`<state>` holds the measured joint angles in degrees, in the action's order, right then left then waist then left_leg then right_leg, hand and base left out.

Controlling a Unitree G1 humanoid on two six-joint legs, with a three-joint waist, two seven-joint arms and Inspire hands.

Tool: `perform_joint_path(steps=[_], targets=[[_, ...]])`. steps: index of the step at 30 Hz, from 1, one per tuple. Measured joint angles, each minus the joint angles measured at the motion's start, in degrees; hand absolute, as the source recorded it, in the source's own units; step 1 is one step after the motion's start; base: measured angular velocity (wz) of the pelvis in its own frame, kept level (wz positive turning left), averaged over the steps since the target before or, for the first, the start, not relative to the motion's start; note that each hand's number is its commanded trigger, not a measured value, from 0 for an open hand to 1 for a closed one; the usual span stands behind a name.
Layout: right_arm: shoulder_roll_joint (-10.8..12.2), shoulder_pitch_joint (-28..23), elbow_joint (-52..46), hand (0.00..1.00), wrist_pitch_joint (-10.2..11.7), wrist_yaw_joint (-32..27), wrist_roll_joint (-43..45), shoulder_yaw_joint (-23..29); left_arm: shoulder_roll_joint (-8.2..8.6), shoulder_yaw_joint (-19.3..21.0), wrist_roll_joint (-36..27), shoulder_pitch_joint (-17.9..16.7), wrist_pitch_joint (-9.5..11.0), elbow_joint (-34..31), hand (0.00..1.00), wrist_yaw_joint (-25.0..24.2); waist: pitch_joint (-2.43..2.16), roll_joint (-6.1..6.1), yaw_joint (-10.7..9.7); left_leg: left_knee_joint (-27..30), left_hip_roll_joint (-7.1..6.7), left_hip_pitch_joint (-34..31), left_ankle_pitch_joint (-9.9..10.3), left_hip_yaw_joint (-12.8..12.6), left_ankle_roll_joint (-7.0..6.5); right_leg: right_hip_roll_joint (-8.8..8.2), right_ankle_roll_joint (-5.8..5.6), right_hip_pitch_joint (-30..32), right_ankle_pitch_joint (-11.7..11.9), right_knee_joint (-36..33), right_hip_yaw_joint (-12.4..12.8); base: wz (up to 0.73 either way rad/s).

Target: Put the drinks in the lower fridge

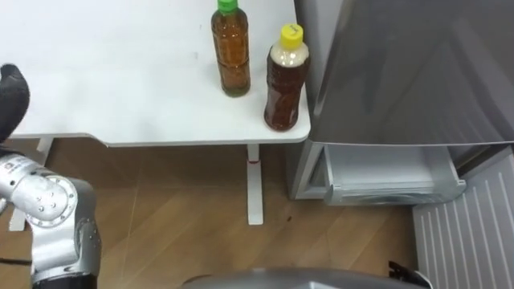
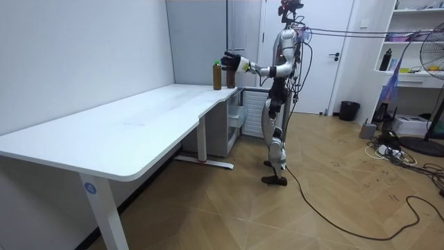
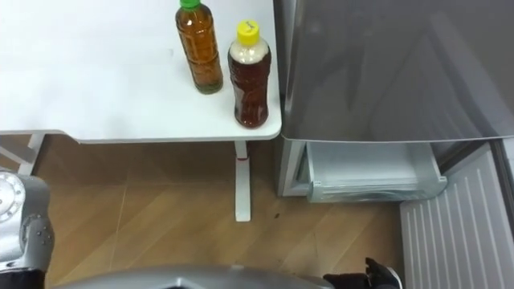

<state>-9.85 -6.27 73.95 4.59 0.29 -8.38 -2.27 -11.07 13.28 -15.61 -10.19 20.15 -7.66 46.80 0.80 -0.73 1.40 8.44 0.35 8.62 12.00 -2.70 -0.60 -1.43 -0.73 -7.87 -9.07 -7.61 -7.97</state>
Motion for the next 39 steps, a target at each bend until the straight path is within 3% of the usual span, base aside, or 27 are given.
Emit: perform_joint_path(steps=[4,11,15,19,22,32,39], targets=[[-0.47,0.76,1.12,0.0,0.96,1.74,0.0,0.27,-1.88,-0.05,0.59,1.97,0.03,-5.65,0.0,-4.53,0.28,-0.37,-1.23,0.01,-0.08,-0.45,0.01,0.42,-0.02,-0.04,-0.03,0.14,-0.08,0.06,-0.09,0.04],[-1.37,1.01,1.89,0.0,0.97,2.41,0.4,0.02,-2.28,-3.79,2.33,2.21,-0.41,-9.36,0.0,-13.53,0.09,-0.36,-1.7,0.62,-0.14,-1.08,-0.01,0.26,-0.03,-0.12,-0.05,0.87,-0.15,-0.09,-0.07,0.0],[-1.26,1.9,2.23,0.0,0.94,2.43,3.63,-0.02,-2.26,-6.41,2.07,3.47,-2.94,-12.73,0.0,-20.01,0.06,0.05,-2.21,0.76,-0.14,-1.13,-0.01,0.43,-0.03,-0.13,-0.04,0.85,-0.16,-0.02,-0.03,0.0],[-1.27,2.59,2.21,0.0,0.95,2.42,5.58,-0.31,-2.3,-9.55,1.39,5.29,-3.98,-15.65,0.0,-25.26,0.04,0.09,-3.14,0.78,-0.17,-1.08,0.0,0.33,-0.03,-0.13,-0.05,0.71,-0.17,-0.07,-0.01,0.0],[-1.31,3.1,2.27,0.0,0.95,2.44,6.75,-0.27,-2.3,-11.87,-1.73,7.32,-5.62,-16.09,0.0,-32.79,-0.1,-0.13,-3.6,0.78,-0.09,-1.09,-0.01,0.45,-0.03,-0.05,-0.04,0.81,-0.17,-0.11,0.19,0.0],[-1.26,3.1,2.37,0.0,0.88,2.61,6.56,-0.38,-2.3,-12.38,-6.07,10.19,-9.32,-16.03,0.0,-46.67,-0.09,-0.04,-4.36,0.97,-0.09,-0.96,-0.01,0.11,-0.03,-0.08,-0.03,0.79,-0.16,-0.22,0.44,0.0],[-1.39,4.03,3.75,0.0,-0.08,4.22,6.71,-0.98,-2.37,-14.36,-10.91,10.64,-13.19,-16.02,0.0,-54.87,-0.16,0.57,-4.39,0.97,-0.1,-1.07,-0.01,-0.34,-0.03,-0.02,-0.03,1.18,-0.16,-0.27,1.65,-0.04]])
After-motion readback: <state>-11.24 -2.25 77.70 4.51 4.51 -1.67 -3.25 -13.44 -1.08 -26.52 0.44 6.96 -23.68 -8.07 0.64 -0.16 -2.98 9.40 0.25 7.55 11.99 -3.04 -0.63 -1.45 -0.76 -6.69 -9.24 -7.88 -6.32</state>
